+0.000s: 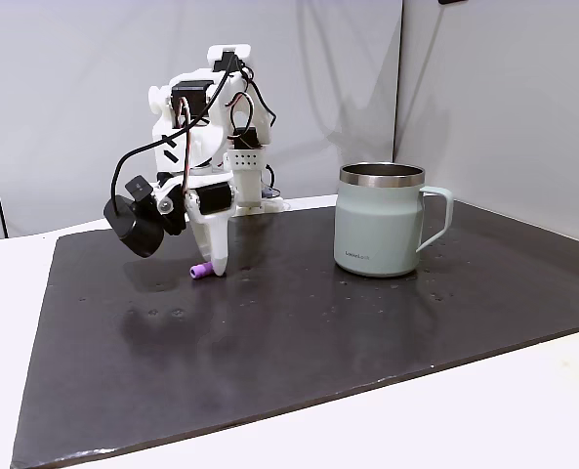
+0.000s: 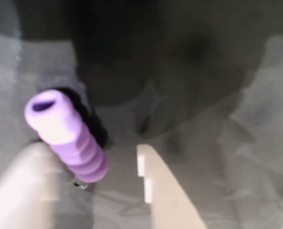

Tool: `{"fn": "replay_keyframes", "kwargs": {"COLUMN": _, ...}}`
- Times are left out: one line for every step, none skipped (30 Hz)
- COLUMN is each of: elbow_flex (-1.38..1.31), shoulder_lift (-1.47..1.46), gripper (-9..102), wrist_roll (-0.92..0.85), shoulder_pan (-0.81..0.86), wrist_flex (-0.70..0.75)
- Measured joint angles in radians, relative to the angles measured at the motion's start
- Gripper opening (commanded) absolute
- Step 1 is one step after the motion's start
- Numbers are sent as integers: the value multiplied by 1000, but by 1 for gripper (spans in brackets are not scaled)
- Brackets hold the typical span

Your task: Grasp a pengrip and put it in the cup.

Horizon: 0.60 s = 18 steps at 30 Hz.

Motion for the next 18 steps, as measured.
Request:
{"fn": "replay_keyframes", "kwargs": {"elbow_flex": 0, "shoulder_lift": -2, "gripper": 0, "wrist_roll": 2, "shoulder_pan": 2, "wrist_flex": 3}}
{"fn": "replay_keyframes", "kwargs": {"elbow_flex": 0, "shoulder_lift": -2, "gripper": 0, "wrist_roll": -2, "shoulder_pan": 6, "wrist_flex": 6}}
{"fn": "replay_keyframes", "kwargs": {"elbow_flex": 0, "shoulder_lift": -2, "gripper": 0, "wrist_roll": 0, "shoulder_pan": 9, "wrist_flex": 14}}
{"fn": "replay_keyframes", "kwargs": {"elbow_flex": 0, "shoulder_lift": -3, "gripper": 0, "wrist_roll": 6, "shoulder_pan": 14, "wrist_flex": 17}}
{"fn": "replay_keyframes", "kwargs": {"elbow_flex": 0, "shoulder_lift": -3, "gripper": 0, "wrist_roll": 0, "shoulder_pan": 18, "wrist_flex": 20}}
{"fn": "replay_keyframes", "kwargs": {"elbow_flex": 0, "shoulder_lift": -3, "gripper": 0, "wrist_roll": 0, "shoulder_pan": 21, "wrist_flex": 21}}
{"fn": "replay_keyframes", "kwargs": {"elbow_flex": 0, "shoulder_lift": -3, "gripper": 0, "wrist_roll": -2, "shoulder_pan": 23, "wrist_flex": 21}}
{"fn": "replay_keyframes", "kwargs": {"elbow_flex": -5, "shoulder_lift": -3, "gripper": 0, "wrist_roll": -2, "shoulder_pan": 23, "wrist_flex": 28}}
{"fn": "replay_keyframes", "kwargs": {"elbow_flex": -14, "shoulder_lift": -5, "gripper": 0, "wrist_roll": -2, "shoulder_pan": 25, "wrist_flex": 34}}
{"fn": "replay_keyframes", "kwargs": {"elbow_flex": -29, "shoulder_lift": -6, "gripper": 0, "wrist_roll": -2, "shoulder_pan": 25, "wrist_flex": 46}}
{"fn": "replay_keyframes", "kwargs": {"elbow_flex": -44, "shoulder_lift": -6, "gripper": 0, "wrist_roll": 3, "shoulder_pan": 25, "wrist_flex": 61}}
{"fn": "replay_keyframes", "kwargs": {"elbow_flex": -67, "shoulder_lift": -6, "gripper": 0, "wrist_roll": 8, "shoulder_pan": 25, "wrist_flex": 87}}
{"fn": "replay_keyframes", "kwargs": {"elbow_flex": -97, "shoulder_lift": -6, "gripper": 0, "wrist_roll": 15, "shoulder_pan": 25, "wrist_flex": 112}}
{"fn": "replay_keyframes", "kwargs": {"elbow_flex": -132, "shoulder_lift": -6, "gripper": 0, "wrist_roll": 23, "shoulder_pan": 25, "wrist_flex": 130}}
{"fn": "replay_keyframes", "kwargs": {"elbow_flex": -176, "shoulder_lift": -9, "gripper": 0, "wrist_roll": 26, "shoulder_pan": 25, "wrist_flex": 155}}
{"fn": "replay_keyframes", "kwargs": {"elbow_flex": -227, "shoulder_lift": -21, "gripper": 0, "wrist_roll": 35, "shoulder_pan": 25, "wrist_flex": 192}}
{"fn": "replay_keyframes", "kwargs": {"elbow_flex": -284, "shoulder_lift": -34, "gripper": 0, "wrist_roll": 44, "shoulder_pan": 21, "wrist_flex": 239}}
{"fn": "replay_keyframes", "kwargs": {"elbow_flex": -337, "shoulder_lift": -41, "gripper": 0, "wrist_roll": 61, "shoulder_pan": 17, "wrist_flex": 270}}
